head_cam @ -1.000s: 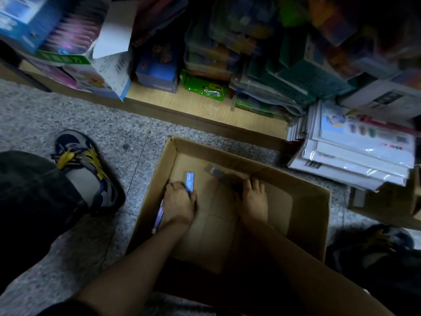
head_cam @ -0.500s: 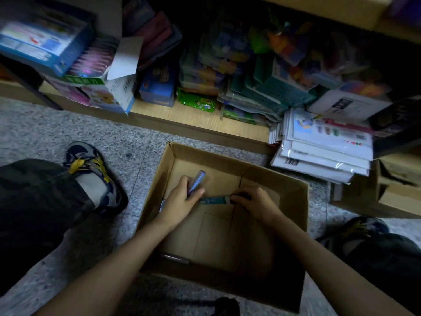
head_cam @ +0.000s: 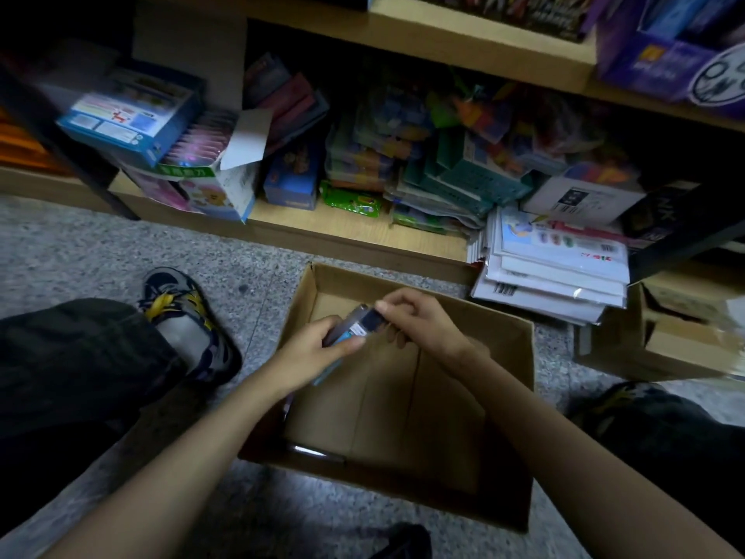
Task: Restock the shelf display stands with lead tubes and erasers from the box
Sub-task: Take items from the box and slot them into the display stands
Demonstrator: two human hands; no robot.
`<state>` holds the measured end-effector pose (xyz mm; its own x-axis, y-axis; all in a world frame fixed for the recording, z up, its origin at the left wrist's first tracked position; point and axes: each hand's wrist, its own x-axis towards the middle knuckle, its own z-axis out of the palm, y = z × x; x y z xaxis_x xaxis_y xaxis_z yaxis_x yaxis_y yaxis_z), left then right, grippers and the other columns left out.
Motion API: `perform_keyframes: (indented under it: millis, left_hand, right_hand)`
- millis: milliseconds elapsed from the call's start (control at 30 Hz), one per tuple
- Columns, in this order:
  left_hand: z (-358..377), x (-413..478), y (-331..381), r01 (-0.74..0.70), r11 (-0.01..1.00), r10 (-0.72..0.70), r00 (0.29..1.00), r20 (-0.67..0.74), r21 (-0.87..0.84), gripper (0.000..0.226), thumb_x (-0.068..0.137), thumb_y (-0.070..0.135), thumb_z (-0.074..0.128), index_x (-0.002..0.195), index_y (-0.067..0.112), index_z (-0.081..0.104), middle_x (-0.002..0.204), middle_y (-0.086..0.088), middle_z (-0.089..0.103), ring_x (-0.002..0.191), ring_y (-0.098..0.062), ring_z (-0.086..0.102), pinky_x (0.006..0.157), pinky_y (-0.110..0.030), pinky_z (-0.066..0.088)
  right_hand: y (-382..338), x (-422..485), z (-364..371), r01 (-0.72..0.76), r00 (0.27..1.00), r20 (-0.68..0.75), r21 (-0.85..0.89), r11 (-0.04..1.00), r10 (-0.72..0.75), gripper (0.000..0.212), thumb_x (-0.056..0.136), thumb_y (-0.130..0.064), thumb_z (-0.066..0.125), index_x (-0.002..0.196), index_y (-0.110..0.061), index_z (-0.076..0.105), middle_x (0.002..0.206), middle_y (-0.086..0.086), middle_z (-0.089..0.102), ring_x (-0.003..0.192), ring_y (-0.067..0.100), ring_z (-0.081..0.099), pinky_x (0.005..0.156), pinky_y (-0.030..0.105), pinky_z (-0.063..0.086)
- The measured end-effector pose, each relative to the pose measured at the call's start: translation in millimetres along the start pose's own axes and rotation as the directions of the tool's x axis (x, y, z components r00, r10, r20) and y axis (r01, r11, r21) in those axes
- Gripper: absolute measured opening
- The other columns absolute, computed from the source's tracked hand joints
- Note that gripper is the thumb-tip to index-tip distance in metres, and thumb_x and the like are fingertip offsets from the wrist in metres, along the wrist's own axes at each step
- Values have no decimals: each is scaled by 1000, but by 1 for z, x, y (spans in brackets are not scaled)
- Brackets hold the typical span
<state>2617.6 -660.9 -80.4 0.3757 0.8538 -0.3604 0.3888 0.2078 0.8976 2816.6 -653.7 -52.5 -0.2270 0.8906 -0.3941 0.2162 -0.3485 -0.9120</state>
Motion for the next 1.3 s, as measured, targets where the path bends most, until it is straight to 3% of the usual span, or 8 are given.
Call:
perform_keyframes:
  millis: [67, 167, 333, 500, 633, 800, 1133, 1300]
  left_hand:
    - [-14, -7, -4, 22, 985, -41, 994, -104, -173, 6, 91, 16, 57, 86, 16, 55, 59, 5, 63, 54, -1, 58, 58, -16, 45]
    - [-42, -20, -17, 27, 966, -111, 941, -319, -257, 9, 93, 13, 53, 86, 17, 53, 58, 1, 64, 51, -7, 61, 53, -17, 50]
    - [-62, -38, -55, 166, 984, -174, 847, -503, -61, 13, 86, 17, 66, 91, 12, 55, 75, -5, 60, 70, -18, 56, 68, -31, 45]
    - [-53, -44, -82, 261, 956, -294, 866, -405, -135, 21, 80, 19, 74, 83, 10, 55, 70, 2, 54, 65, -6, 52, 53, -5, 37]
    - [-50, -46, -87, 233, 934, -323, 876, -358, -272, 20, 82, 17, 70, 96, 6, 61, 87, -9, 64, 81, -16, 61, 71, -21, 47]
    - [-52, -48, -85, 209, 927, -305, 902, -305, -312, 20, 84, 17, 68, 102, 9, 63, 99, -6, 71, 94, -19, 67, 83, -32, 52]
    - [-52, -47, -75, 220, 948, -293, 884, -363, -230, 24, 84, 17, 68, 101, 2, 60, 99, -15, 67, 95, -27, 63, 88, -39, 48]
    - [-47, -44, -56, 132, 968, -218, 865, -453, -214, 15, 89, 23, 63, 77, 20, 54, 61, 10, 52, 60, -3, 51, 57, -16, 39]
  right_hand:
    - [6, 3, 8, -49, 998, -41, -15, 999, 49, 20, 93, -27, 55, 103, -10, 57, 84, 1, 65, 66, 7, 58, 57, 18, 46]
    - [31, 10, 18, -108, 994, -34, -346, 932, 102, 19, 95, -24, 52, 105, -9, 58, 100, 7, 62, 88, 17, 58, 76, 27, 49]
    - [88, 6, 48, -67, 973, 100, -745, 663, 210, 34, 97, -20, 44, 130, -9, 48, 134, 15, 43, 122, 29, 43, 101, 33, 35]
    - [110, 9, 97, 205, 936, 310, -864, 460, 166, 57, 94, -15, 41, 148, -19, 24, 157, 4, 15, 138, 30, 22, 109, 41, 28]
    - [111, 25, 129, 405, 883, 460, -847, 343, 93, 69, 89, -9, 45, 150, -20, 15, 159, -1, 6, 144, 24, 9, 113, 39, 18]
    - [126, 28, 134, 394, 901, 419, -899, 190, 114, 81, 87, -12, 49, 151, -20, 0, 160, -2, -5, 145, 29, 2, 112, 43, 14]
    - [144, 13, 89, 294, 928, 331, -933, 207, 172, 68, 94, -16, 41, 151, -23, 3, 160, -1, 0, 145, 30, 2, 115, 46, 5]
    - [142, 9, 81, 34, 998, 56, -852, 522, 28, 46, 94, -12, 44, 140, -16, 40, 147, 10, 35, 128, 31, 38, 106, 35, 30]
